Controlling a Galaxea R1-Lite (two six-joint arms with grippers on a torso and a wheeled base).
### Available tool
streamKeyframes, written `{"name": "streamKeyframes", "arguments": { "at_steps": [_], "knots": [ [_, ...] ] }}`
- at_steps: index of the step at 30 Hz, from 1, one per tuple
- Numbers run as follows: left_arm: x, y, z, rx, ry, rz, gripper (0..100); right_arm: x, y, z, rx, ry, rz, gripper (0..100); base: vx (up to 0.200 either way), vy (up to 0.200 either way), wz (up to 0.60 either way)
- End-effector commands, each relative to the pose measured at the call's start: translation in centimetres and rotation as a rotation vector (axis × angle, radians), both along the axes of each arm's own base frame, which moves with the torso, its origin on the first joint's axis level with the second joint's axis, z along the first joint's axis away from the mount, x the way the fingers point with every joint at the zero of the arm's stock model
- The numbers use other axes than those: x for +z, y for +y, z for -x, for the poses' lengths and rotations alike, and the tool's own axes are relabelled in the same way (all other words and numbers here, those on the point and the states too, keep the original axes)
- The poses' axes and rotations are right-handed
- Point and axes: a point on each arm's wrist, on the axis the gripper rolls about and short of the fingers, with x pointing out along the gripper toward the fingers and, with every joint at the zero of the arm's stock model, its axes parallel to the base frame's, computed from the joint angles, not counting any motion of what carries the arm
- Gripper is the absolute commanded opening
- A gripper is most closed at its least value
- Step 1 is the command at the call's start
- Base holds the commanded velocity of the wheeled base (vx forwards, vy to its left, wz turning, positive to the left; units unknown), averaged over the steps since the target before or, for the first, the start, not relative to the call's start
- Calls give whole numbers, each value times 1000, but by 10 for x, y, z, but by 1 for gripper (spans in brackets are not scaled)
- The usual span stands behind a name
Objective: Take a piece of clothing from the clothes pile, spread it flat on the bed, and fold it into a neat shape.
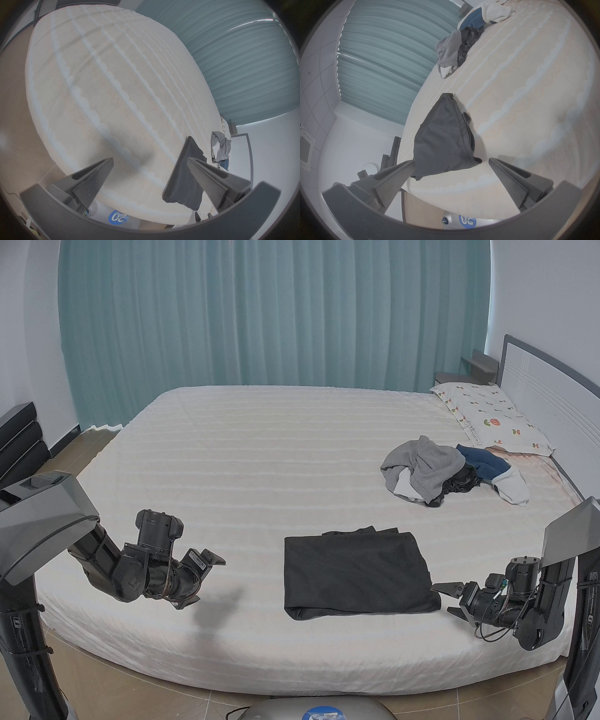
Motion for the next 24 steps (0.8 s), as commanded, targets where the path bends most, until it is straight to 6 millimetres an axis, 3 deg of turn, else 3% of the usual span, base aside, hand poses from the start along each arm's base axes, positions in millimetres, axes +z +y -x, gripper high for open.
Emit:
{"name": "streamKeyframes", "arguments": {
  "at_steps": [1,13,17,24],
  "knots": [
    [0,-7,0,-16,-1,1,100,-2,0,0,0,5,-1,100,0,-200,0],
    [-5,-12,-1,-35,6,-12,100,-1,0,0,-3,3,-3,100,0,-200,0],
    [-6,-14,-9,-44,-14,-20,100,-2,0,0,-3,4,-3,100,0,0,0],
    [-30,-26,-18,-199,-43,-166,100,-4,0,1,0,-2,2,100,0,0,0]
  ]
}}
